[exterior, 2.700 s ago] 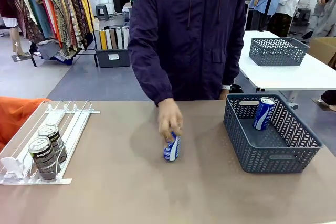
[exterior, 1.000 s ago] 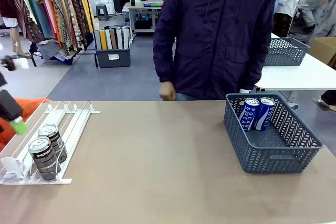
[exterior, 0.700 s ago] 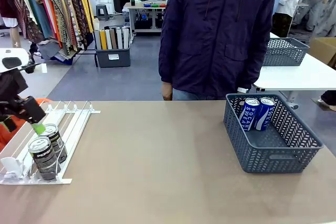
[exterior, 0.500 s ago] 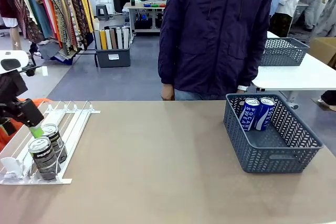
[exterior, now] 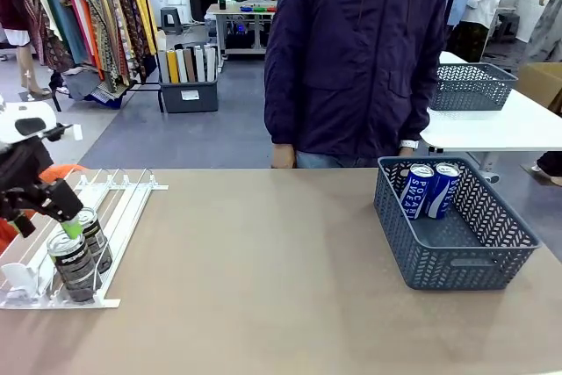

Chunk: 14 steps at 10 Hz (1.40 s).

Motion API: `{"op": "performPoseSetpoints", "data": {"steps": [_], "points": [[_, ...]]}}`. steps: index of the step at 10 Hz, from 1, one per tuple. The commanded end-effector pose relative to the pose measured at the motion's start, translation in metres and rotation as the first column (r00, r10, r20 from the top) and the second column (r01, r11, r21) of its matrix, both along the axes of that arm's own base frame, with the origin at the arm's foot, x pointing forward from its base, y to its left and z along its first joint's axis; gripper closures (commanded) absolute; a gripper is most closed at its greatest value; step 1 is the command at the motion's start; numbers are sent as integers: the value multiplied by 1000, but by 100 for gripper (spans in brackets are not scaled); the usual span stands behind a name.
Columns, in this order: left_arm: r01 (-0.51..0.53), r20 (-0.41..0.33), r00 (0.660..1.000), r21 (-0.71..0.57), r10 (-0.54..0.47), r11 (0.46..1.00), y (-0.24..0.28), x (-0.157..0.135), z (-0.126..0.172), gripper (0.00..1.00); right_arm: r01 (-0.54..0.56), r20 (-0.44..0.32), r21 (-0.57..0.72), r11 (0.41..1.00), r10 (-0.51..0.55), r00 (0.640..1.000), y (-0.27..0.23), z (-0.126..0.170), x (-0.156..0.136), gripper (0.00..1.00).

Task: Retrieve and store the cans from the dispenser.
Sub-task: Pick up one can from the Automatic Can Dispenser and place it in the middle of the table.

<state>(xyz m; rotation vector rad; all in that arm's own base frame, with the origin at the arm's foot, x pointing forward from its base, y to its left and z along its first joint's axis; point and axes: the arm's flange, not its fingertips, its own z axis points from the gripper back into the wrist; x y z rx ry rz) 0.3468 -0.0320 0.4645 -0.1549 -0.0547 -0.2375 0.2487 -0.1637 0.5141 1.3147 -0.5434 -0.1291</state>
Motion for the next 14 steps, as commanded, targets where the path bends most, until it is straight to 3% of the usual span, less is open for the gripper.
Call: {"op": "performPoseSetpoints", "data": {"steps": [1,3,6,11,12,13,14], "points": [[-60,19,998,51,60,997,-6,2,-21,0,5,29,22,1000,-5,1000,1,4,3,0],[-74,57,996,87,69,993,-12,9,-36,0,5,29,22,1000,-5,1000,1,4,3,0],[-75,2,997,123,75,990,-13,11,-55,0,5,29,22,1000,-5,1000,1,4,3,0],[-72,-1,997,127,73,989,-15,13,-61,0,5,29,22,1000,-5,1000,1,4,3,0],[-58,-5,998,134,59,989,-17,14,-62,16,5,29,22,1000,-5,1000,1,4,3,0],[-55,-6,998,141,56,988,-18,15,-62,76,5,29,22,1000,-5,1000,1,4,3,0],[-48,-7,999,144,50,988,-18,14,-62,100,5,29,22,1000,-5,1000,1,4,3,0]]}}
